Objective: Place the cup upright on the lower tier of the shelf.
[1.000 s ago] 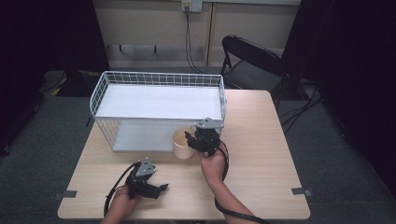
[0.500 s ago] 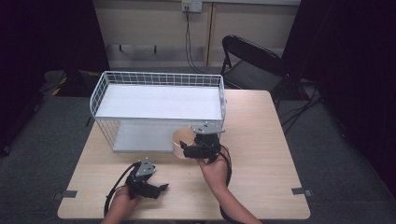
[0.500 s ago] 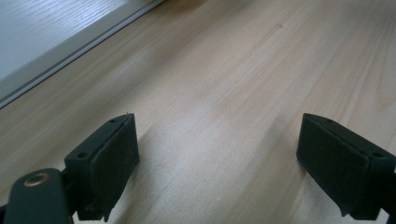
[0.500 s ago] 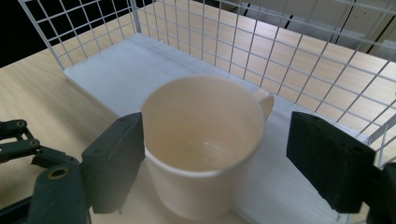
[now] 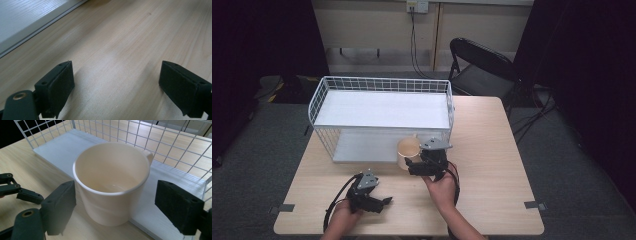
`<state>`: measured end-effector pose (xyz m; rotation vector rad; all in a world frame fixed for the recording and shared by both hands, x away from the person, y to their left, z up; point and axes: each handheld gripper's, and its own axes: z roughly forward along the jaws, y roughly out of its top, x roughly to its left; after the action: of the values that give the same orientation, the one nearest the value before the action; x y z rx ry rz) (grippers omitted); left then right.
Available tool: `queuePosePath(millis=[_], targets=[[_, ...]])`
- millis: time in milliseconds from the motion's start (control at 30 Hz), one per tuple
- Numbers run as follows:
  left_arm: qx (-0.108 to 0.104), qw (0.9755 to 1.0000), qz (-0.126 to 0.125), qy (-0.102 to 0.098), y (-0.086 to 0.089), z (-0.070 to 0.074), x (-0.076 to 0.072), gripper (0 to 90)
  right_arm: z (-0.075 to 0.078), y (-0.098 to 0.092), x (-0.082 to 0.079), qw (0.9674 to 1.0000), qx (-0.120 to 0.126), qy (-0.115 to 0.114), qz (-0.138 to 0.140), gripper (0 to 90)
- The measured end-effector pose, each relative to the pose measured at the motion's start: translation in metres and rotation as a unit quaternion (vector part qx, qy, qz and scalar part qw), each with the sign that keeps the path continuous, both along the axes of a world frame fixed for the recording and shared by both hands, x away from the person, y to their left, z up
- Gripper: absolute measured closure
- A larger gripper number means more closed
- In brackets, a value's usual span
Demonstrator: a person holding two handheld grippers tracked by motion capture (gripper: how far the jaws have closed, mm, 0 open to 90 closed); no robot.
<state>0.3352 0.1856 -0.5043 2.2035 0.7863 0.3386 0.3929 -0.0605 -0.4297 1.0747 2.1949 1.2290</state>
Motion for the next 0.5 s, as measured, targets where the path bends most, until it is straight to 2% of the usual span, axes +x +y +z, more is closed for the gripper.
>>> queuePosePath(millis=[67, 500], targets=[[0.000, 1.0000, 0.000, 0.000, 0.0000, 0.0000, 0.0000, 12.4, -0.0027, 0.0013, 0.0011, 1.0000, -0.001, 0.006, -0.002, 16.5], [0.000, 1.0000, 0.001, 0.000, 0.0000, 0.0000, -0.0001, 12.4, -0.0072, 0.0082, 0.0025, 1.0000, -0.009, 0.003, -0.003, 20.2]])
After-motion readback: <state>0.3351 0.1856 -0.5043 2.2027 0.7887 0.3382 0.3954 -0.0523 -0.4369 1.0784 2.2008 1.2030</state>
